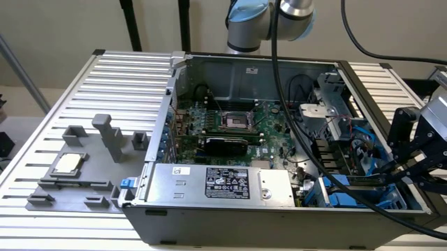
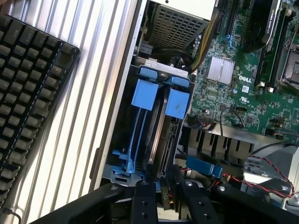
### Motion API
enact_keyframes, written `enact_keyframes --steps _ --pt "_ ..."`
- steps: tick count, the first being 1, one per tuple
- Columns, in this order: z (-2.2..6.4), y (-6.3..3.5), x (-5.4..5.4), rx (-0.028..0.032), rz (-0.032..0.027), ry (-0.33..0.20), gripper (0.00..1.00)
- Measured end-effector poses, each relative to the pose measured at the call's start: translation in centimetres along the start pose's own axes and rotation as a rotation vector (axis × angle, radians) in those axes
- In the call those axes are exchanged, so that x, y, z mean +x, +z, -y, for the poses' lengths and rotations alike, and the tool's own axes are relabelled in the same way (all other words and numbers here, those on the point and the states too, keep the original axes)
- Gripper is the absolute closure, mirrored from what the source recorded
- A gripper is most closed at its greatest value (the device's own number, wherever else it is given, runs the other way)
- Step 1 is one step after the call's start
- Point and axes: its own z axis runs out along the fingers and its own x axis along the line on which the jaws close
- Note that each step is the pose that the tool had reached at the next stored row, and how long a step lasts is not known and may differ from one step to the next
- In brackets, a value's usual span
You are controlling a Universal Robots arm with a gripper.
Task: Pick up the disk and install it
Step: 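Insert the first disk wire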
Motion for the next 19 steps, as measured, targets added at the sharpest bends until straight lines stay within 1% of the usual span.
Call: enact_keyframes --steps 1,4,6,7,11,15,17,19 --pt "0.0 0.0 0.0 0.0 0.0 0.0 0.76" --pt "0.0 0.0 0.0 0.0 0.0 0.0 0.76" --pt "0.0 0.0 0.0 -0.0001 0.0001 0.0 0.78" --pt "0.0 0.0 0.0 -0.0001 0.0 0.0 0.84" --pt "-0.09 -0.01 -0.1 -0.0001 0.0002 -0.001 0.84" --pt "-0.69 -0.17 -0.3 -0.0003 -0.0002 -0.001 0.84" --pt "-1.15 -0.13 -0.5 -0.0006 -0.0004 -0.001 0.84" --pt "-1.67 -0.07 -0.7 -0.0022 -0.0016 -0.001 0.84"
